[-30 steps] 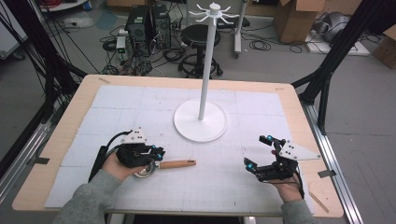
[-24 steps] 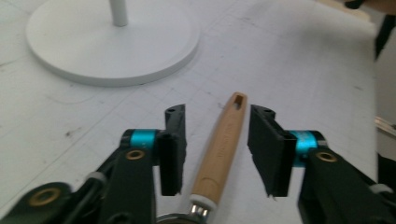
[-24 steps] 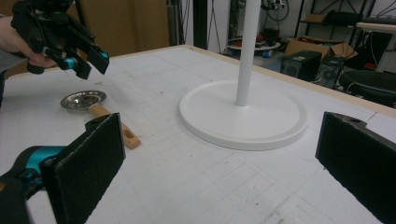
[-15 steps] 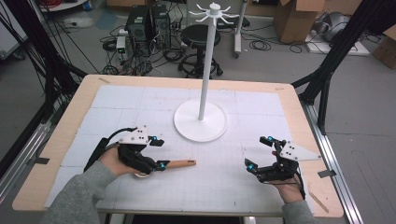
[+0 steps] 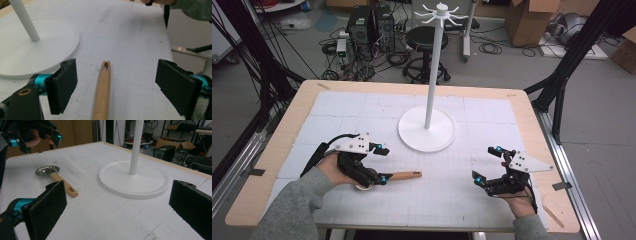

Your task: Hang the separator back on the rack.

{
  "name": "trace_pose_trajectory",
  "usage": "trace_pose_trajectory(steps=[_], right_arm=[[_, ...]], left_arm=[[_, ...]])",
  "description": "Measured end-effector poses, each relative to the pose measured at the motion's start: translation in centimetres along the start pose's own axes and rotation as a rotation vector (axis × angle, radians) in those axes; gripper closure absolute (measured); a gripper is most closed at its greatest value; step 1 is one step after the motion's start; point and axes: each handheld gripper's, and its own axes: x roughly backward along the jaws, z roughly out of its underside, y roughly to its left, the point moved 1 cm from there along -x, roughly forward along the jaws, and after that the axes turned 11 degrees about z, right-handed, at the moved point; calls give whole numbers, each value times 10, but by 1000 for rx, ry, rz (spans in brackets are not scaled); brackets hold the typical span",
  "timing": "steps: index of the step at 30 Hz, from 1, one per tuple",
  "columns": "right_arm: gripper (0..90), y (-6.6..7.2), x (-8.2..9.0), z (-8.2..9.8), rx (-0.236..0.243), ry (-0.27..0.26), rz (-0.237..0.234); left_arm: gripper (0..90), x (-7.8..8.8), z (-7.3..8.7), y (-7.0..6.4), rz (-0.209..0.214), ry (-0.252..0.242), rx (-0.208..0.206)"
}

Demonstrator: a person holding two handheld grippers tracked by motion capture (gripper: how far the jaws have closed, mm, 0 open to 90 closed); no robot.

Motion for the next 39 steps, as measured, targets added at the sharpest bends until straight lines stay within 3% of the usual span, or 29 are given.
trace_pose_trajectory(steps=[8,13,21,25,30,33,39], right_arm=[[5,-2,2,0,-4,-6,0],[5,-2,1,0,-1,-2,-4],[5,-1,-2,0,0,2,-10],[5,-2,-2,0,1,-5,-8],[5,-1,-2,0,-2,2,-11],[5,-1,-2,0,-1,-3,-3],[5,-1,-1,-1,-6,-3,0]], left_arm=[[202,-6,-3,10,-1,52,25],[215,-14,3,11,62,100,17],[231,-20,10,17,68,178,29],[242,-23,14,19,64,201,56],[254,-26,17,21,85,240,65],[253,-28,18,21,106,251,57],[276,-26,22,24,99,297,53]])
